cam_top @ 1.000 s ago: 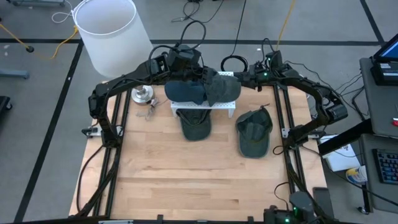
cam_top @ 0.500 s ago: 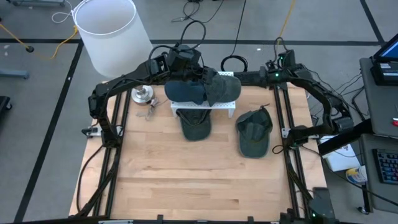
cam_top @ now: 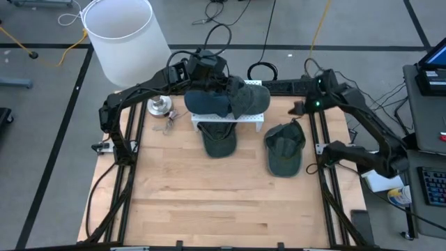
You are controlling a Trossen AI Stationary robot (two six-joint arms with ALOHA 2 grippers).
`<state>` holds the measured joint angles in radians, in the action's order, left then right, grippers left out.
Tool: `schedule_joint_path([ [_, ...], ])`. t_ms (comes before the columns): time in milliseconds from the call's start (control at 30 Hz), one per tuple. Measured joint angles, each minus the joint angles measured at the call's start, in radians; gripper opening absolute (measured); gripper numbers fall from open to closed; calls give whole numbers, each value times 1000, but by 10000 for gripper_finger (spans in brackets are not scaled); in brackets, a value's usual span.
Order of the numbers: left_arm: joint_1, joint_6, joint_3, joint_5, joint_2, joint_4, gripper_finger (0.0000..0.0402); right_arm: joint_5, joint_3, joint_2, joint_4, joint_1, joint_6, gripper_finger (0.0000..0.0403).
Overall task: Pick & Place hat
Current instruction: Stack the right black cap on the black cap on the shelf
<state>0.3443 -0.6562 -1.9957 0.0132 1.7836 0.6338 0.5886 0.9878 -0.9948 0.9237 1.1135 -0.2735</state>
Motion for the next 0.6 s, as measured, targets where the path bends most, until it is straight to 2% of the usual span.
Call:
schedule_joint_path([
  [167,0,1,0,24,0,0,172,-223,0,81,173,-133,-30,214],
  [233,0,6,0,36,0,0,172,-280,0,101,219,-184,-70,213],
  [600,-5,18,0,40,0,0,172,-378,0,108,235,-480,-352,212],
])
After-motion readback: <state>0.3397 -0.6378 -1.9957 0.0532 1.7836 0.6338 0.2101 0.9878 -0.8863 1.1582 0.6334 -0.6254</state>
